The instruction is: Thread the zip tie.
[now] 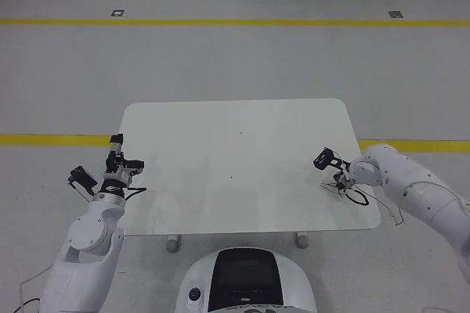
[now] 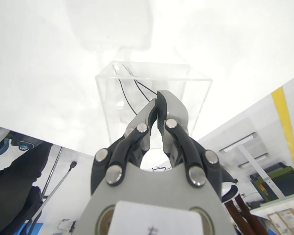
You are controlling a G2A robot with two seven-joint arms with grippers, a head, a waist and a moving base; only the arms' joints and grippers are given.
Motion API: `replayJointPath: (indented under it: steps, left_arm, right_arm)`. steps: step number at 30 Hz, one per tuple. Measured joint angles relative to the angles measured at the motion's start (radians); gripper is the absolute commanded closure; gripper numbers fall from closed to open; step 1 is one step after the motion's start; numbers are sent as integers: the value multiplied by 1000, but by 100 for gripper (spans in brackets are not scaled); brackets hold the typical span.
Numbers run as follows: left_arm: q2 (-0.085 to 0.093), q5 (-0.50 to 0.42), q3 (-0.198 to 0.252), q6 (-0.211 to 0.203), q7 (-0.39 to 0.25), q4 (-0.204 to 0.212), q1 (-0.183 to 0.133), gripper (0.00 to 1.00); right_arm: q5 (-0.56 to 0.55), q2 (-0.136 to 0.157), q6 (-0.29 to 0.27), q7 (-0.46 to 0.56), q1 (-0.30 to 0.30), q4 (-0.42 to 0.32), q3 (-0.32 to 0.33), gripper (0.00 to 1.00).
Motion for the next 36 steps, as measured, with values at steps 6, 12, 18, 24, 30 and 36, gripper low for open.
replayJointPath:
  steps: [6, 12, 18, 24, 30, 36]
  left_arm:
    - [0, 0, 0, 0, 0, 0, 0, 0]
    - [0, 0, 0, 0, 0, 0, 0, 0]
    - [0, 0, 0, 0, 0, 0, 0, 0]
    - [0, 0, 0, 0, 0, 0, 0, 0]
    - [0, 0, 0, 0, 0, 0, 0, 0]
    - [0, 0, 0, 0, 0, 0, 0, 0]
  right_arm:
    - [8, 32, 0, -8, 6, -43, 0, 100]
    - [8, 47, 0, 14, 0, -74, 0, 69]
    - [-1, 43, 0, 5, -8, -67, 0, 70]
    - [1, 35, 0, 7, -14, -56, 0, 71]
    - [16, 21, 0, 14, -12, -32, 0, 79]
    - [30, 10, 0, 22, -16, -17, 0, 84]
